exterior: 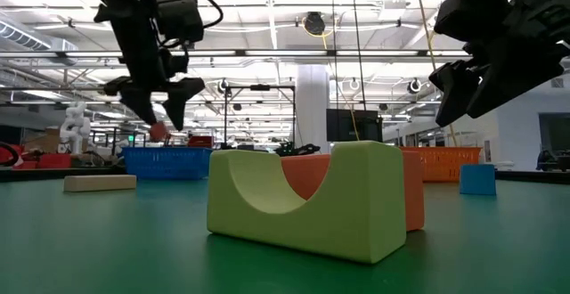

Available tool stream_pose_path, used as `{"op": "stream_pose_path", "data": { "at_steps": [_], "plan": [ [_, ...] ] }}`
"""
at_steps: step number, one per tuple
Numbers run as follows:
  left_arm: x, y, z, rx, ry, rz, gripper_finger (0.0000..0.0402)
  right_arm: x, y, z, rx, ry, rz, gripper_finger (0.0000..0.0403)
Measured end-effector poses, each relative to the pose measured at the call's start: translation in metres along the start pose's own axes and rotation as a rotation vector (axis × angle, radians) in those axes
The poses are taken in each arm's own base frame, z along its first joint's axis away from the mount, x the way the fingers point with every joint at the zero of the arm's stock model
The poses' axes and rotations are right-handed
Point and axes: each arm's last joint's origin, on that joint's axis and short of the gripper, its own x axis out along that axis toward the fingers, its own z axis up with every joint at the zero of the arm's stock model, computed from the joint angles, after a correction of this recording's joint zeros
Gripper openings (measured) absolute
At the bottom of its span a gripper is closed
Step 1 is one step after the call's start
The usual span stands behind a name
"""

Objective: Sort & place blocks by color
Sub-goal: Put the top orange block in the blue basket

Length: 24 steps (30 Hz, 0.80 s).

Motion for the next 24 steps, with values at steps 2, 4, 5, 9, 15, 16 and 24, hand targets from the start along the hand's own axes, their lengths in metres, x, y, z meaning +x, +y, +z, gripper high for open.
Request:
{"op": "stream_pose_path", "data": {
  "at_steps": [2,4,5,9,15,16,24],
  "plan": [
    [0.0,0.002,-0.002,-0.05,0.026,0.015,0.0295,0.0,0.0,0.0,0.0,0.0,0.0,0.0222],
    [0.0,0.003,-0.004,-0.08,0.054,0.012,0.0295,0.0,0.0,0.0,0.0,0.0,0.0,0.0222],
    [0.0,0.003,-0.005,-0.085,0.065,0.007,0.0293,0.0,0.0,0.0,0.0,0.0,0.0,0.0222],
    [-0.001,0.004,-0.007,-0.061,0.076,0.026,0.0275,0.0,0.0,0.0,-0.001,0.0,0.0,0.0222],
    [0.0,0.008,-0.006,-0.041,0.049,0.079,0.0245,0.0,0.0,0.0,-0.001,0.0,0.0,0.0222],
    [0.0,0.008,-0.006,-0.042,0.05,0.08,0.0241,0.0,0.0,0.0,-0.001,0.0,0.0,0.0222],
    [0.014,0.02,-0.021,-0.064,0.076,0.148,0.0225,0.0,0.0,0.0,-0.004,-0.001,-0.004,0.0222]
  ]
}}
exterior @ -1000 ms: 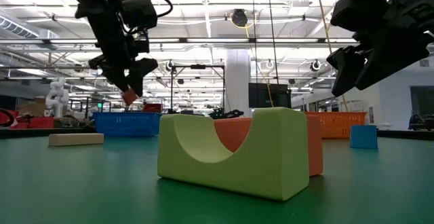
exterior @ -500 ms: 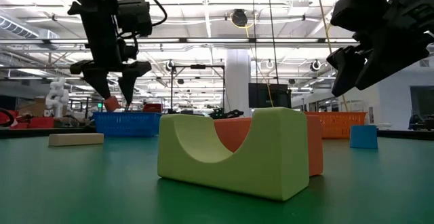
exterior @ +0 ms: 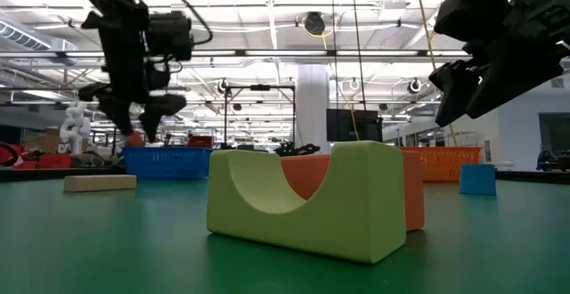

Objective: Sort & place blocks by color
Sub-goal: Put the top orange block in the blue basket, then put the brown block in the orange basket

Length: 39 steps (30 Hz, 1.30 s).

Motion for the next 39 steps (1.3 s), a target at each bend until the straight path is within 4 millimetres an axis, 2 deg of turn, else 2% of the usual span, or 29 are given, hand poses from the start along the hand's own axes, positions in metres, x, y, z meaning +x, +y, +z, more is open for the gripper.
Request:
{"op": "stream_pose_path", "data": {
  "at_steps": [6,17,20,24,28,30,34,39],
  "plan": [
    [0.016,0.009,-0.013,0.003,0.006,0.046,0.0225,0.0,0.0,0.0,0.0,0.0,0.0,0.0222],
    [0.015,0.005,-0.014,0.022,0.011,0.007,0.0225,0.0,-0.004,0.001,0.018,-0.003,-0.015,0.0222],
    [0.007,0.005,-0.009,0.052,-0.03,0.011,0.0225,0.0,-0.006,0.001,0.028,-0.004,-0.023,0.0222],
    [-0.014,-0.001,0.009,0.077,-0.116,-0.058,0.0225,0.0,-0.012,0.003,0.055,-0.015,-0.041,0.0222],
    [-0.039,-0.012,0.024,0.133,-0.202,-0.175,0.0225,0.0,-0.017,0.007,0.162,-0.059,-0.053,0.0222],
    [-0.049,-0.023,0.029,0.199,-0.234,-0.292,0.0225,0.0,-0.021,0.008,0.233,-0.067,-0.062,0.0222],
    [-0.063,-0.046,0.027,0.359,-0.334,-0.578,0.0225,0.0,-0.025,0.009,0.328,-0.075,-0.076,0.0222],
    [-0.067,-0.076,0.02,0.469,-0.502,-0.694,0.0225,0.0,-0.027,0.01,0.342,-0.09,-0.079,0.0222]
  ]
}}
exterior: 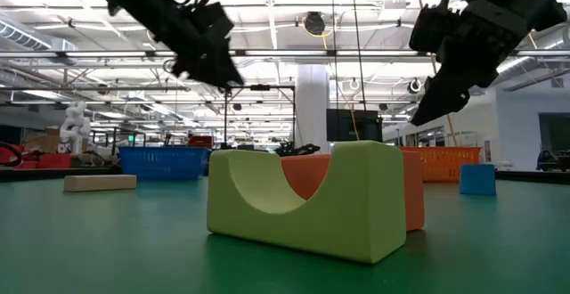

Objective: Sort & place blocks by color
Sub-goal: Put the brown block in the orange basket

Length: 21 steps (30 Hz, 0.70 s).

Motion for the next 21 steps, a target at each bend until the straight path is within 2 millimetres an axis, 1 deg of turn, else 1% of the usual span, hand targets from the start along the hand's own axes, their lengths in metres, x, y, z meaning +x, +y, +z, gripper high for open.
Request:
{"op": "stream_pose_path", "data": {
  "at_steps": [2,6,9,13,16,18,21],
  "plan": [
    [0.011,-0.008,0.001,0.025,-0.046,-0.018,0.0225,0.0,0.001,0.002,0.001,-0.021,0.009,0.0222],
    [0.04,-0.018,-0.01,0.076,-0.069,-0.021,0.0225,0.0,0.003,0.007,0.003,-0.074,0.033,0.0222],
    [0.058,-0.022,-0.015,0.084,-0.121,-0.022,0.0225,-0.001,0.004,0.01,0.004,-0.105,0.045,0.0222],
    [0.079,-0.024,-0.021,0.113,-0.159,-0.011,0.0225,-0.001,0.005,0.012,0.005,-0.125,0.058,0.0222],
    [0.092,-0.02,-0.026,0.123,-0.13,0.011,0.0225,-0.001,0.006,0.013,-0.015,-0.131,0.061,0.0222],
    [0.099,-0.018,-0.03,0.098,-0.105,0.007,0.0225,-0.001,0.006,0.013,-0.038,-0.13,0.06,0.0222],
    [0.107,-0.019,-0.037,0.041,-0.031,-0.076,0.0225,-0.001,0.006,0.012,-0.045,-0.129,0.059,0.0222]
  ]
}}
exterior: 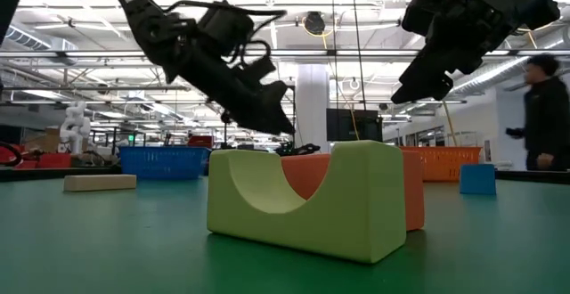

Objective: Sort & place blocks by color
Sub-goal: Put the brown block in the orange basket

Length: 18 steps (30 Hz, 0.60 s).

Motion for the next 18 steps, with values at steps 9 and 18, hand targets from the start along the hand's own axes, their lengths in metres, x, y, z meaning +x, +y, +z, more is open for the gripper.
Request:
{"op": "stream_pose_path", "data": {
  "at_steps": [9,18],
  "plan": [
    [-0.034,-0.025,-0.023,-0.248,0.39,-0.092,0.0225,0.0,0.0,-0.001,-0.018,0.005,0.001,0.0222],
    [-0.093,-0.043,-0.04,-0.427,0.69,0.115,0.0225,0.0,0.0,0.0,-0.104,0.002,-0.001,0.0222]
  ]
}}
